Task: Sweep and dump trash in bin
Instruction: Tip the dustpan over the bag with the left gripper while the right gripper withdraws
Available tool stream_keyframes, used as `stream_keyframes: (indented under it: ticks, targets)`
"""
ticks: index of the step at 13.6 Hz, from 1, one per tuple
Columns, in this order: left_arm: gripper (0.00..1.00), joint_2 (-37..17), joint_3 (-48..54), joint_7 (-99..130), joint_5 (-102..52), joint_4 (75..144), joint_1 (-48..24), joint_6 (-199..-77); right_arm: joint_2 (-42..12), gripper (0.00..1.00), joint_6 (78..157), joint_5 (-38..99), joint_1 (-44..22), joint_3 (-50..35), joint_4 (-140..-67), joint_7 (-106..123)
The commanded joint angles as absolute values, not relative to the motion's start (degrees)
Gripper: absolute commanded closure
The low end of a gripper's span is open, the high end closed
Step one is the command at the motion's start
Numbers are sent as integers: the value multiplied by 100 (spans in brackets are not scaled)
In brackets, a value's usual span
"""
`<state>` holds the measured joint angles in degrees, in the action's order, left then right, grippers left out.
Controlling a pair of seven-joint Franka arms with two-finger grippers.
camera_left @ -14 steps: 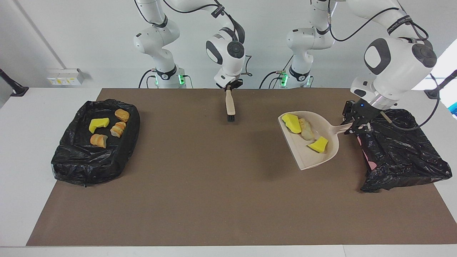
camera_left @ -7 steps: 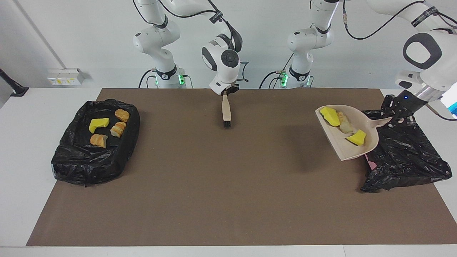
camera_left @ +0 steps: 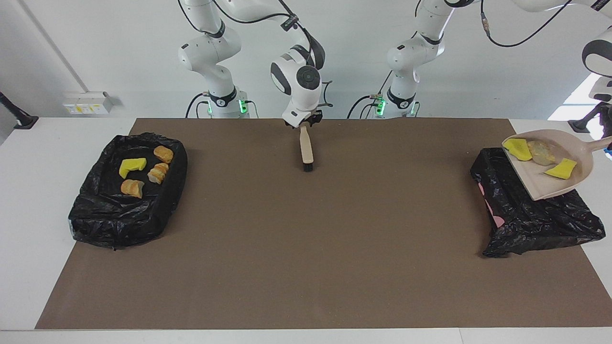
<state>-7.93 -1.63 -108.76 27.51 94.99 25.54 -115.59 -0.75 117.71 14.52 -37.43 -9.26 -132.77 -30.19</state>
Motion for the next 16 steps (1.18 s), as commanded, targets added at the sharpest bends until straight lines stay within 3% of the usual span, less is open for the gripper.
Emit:
stream_keyframes:
  ticks: [1,4,9,13,16]
  targets:
    - [100,-818,-114,-9997,3827,9667,2409,-11768,-141,0,11970,1293,-3298,-923,-13061,-2699]
    - [100,-809,-123,-9484,4662,9852,2102,-11812,-193,0,12427,923,-2639,-932,-12886,-2663]
    - [100,-712,-132,-9149,6361,9800,1819,-11698,-694,0,12419,167,-1444,-940,-11867,-2628]
    - [100,-510,-27,-9211,6583,9660,1767,-11672,-800,0,12384,-193,-591,-940,-11295,-1761]
    - [100,-440,17,-9132,6051,9598,1390,-11330,-729,0,11930,-246,-228,-801,-10787,-1538]
